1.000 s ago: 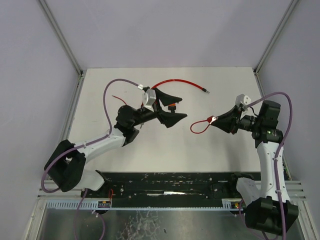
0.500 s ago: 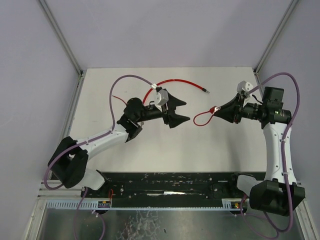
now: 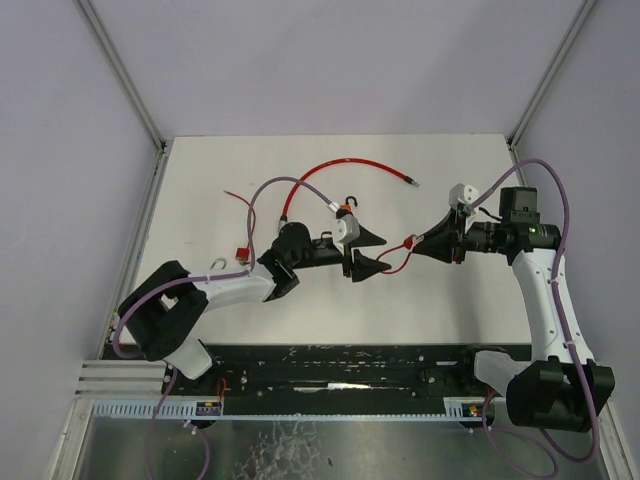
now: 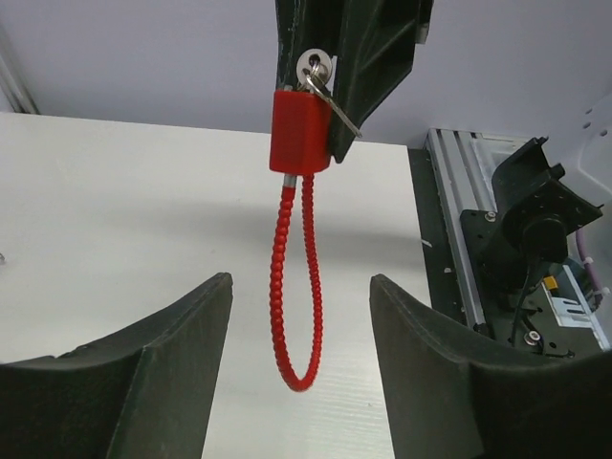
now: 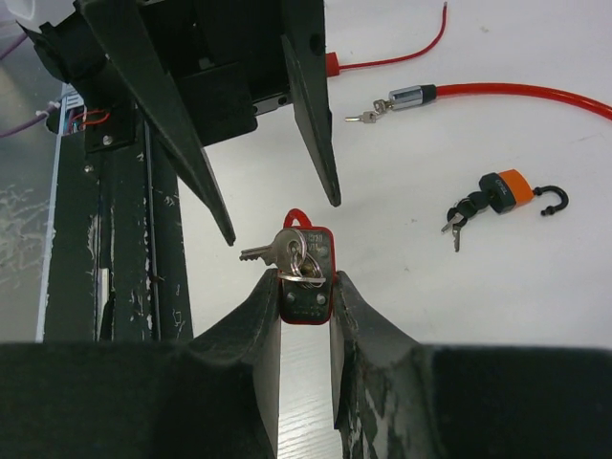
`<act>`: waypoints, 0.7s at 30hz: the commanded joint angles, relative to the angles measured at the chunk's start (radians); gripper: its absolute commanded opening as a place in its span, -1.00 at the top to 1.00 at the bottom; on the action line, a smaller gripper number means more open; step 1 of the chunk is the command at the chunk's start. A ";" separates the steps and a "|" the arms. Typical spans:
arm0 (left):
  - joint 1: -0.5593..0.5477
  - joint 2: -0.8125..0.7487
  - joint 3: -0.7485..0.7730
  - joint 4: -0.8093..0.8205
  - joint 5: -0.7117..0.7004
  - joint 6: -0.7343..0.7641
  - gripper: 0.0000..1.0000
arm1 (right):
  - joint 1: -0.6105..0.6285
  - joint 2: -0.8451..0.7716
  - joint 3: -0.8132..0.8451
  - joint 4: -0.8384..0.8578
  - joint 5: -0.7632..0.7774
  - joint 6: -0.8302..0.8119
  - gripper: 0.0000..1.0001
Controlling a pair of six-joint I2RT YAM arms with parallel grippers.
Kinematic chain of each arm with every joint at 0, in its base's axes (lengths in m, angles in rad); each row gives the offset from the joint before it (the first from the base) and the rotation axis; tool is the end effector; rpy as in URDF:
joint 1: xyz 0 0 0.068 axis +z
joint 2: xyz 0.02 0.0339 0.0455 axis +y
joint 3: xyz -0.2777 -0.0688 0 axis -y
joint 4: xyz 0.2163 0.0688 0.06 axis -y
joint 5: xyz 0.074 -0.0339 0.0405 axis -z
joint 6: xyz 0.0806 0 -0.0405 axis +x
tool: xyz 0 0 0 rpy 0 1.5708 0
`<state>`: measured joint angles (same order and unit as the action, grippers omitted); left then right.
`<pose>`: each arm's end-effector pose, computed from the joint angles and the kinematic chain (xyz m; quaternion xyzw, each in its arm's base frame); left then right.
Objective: Lock with the key
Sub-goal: Adjust the lock.
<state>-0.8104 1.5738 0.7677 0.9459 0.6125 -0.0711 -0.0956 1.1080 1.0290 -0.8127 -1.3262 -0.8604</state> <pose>0.2093 -0.2873 0.2962 0.4382 0.5010 -0.4859 0.5665 0.1818 0.0611 0.3320 -0.4675 0.6129 0.3946 0.5001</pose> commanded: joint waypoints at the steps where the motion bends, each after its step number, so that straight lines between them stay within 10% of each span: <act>1: -0.013 0.017 0.034 0.027 -0.060 0.062 -0.09 | 0.027 -0.007 0.012 -0.086 -0.040 -0.161 1.00; 21: -0.033 0.059 0.096 -0.045 0.052 0.081 0.51 | 0.087 0.020 0.000 -0.112 -0.037 -0.222 1.00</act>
<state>-0.8368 1.6176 0.8242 0.9127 0.6224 -0.0113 -0.0273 1.1194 1.0286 -0.9092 -1.3281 -1.0527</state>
